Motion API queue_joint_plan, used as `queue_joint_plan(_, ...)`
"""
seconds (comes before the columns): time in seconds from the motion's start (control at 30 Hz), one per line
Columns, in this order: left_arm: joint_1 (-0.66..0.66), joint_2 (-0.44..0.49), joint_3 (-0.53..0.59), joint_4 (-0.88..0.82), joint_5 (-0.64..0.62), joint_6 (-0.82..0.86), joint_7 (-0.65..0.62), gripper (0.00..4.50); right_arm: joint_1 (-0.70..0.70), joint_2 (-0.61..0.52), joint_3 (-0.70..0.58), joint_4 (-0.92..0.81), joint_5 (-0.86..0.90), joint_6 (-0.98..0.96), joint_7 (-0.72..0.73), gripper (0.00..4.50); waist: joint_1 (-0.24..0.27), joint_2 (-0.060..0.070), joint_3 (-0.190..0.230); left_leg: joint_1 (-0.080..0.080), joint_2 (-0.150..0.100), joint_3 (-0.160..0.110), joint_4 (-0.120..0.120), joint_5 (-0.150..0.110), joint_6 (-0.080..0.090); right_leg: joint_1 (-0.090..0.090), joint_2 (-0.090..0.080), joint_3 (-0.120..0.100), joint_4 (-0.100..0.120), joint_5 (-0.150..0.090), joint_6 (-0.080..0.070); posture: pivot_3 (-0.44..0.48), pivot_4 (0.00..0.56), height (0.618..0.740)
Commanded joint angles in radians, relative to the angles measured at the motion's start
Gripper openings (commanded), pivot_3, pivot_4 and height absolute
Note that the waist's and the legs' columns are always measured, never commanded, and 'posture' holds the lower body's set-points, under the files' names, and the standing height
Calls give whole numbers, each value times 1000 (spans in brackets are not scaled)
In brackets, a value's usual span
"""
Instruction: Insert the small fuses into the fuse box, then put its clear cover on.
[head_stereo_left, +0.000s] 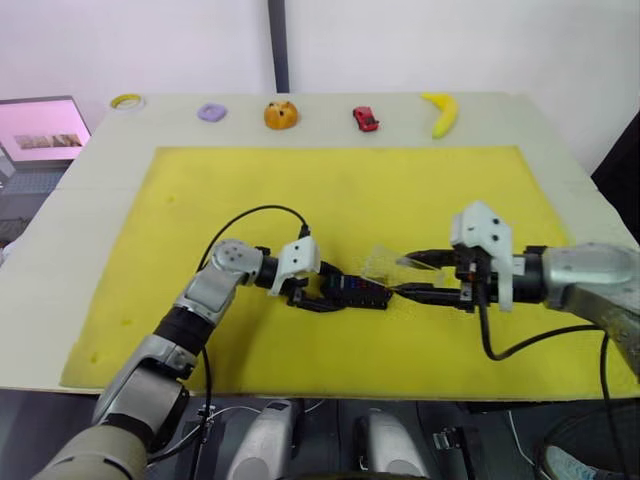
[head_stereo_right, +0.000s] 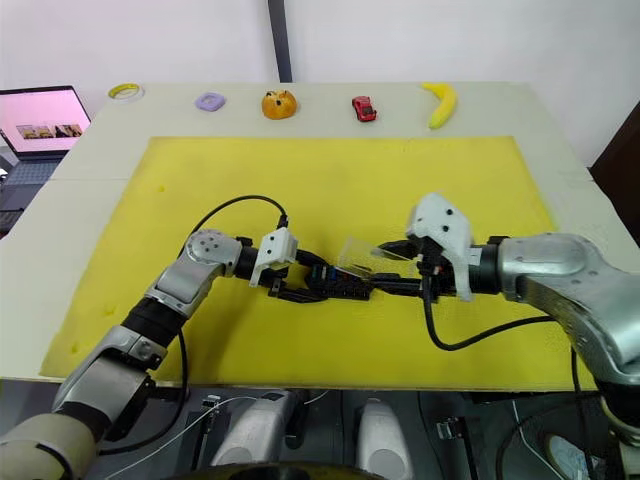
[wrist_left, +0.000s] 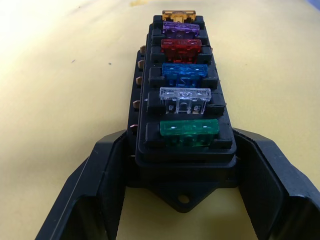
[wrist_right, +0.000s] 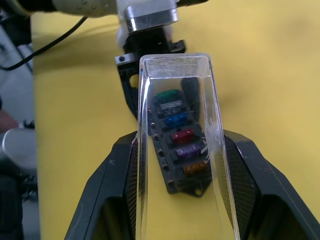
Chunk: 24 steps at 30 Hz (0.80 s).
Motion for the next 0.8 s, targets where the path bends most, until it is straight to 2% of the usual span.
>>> queue_joint_plan(0.03, -8, -1, 18, 2, 15, -8, 6, 2573, -78, 25, 102, 54, -94, -67, 36, 1709, -1, 0, 0, 0, 0, 0, 0, 0, 0, 0, 0, 0, 0, 0, 0, 0, 150, 735)
queue_joint_plan(0.17, -4, 0, 21, -9, 17, -3, 6, 2573, -156, 75, 210, 136, -184, -119, 69, 1709, -2, 0, 0, 0, 0, 0, 0, 0, 0, -1, 0, 0, 0, 0, 0, 0, 150, 735)
queue_joint_plan(0.33, -9, -1, 24, -8, 20, -4, 6, 2573, -206, 124, 275, 204, -251, -168, 112, 1709, -3, 0, 0, 0, 0, 0, 0, 0, 0, -2, 0, 0, 0, 0, 0, 0, 150, 735)
queue_joint_plan(0.8, -13, -2, 27, -5, 28, -8, 9, 2573, -225, 198, 332, 264, -359, -230, 179, 1709, -4, 0, 0, 0, -1, -1, 0, 0, 0, -2, 0, 0, 0, 0, 0, 0, 150, 735)
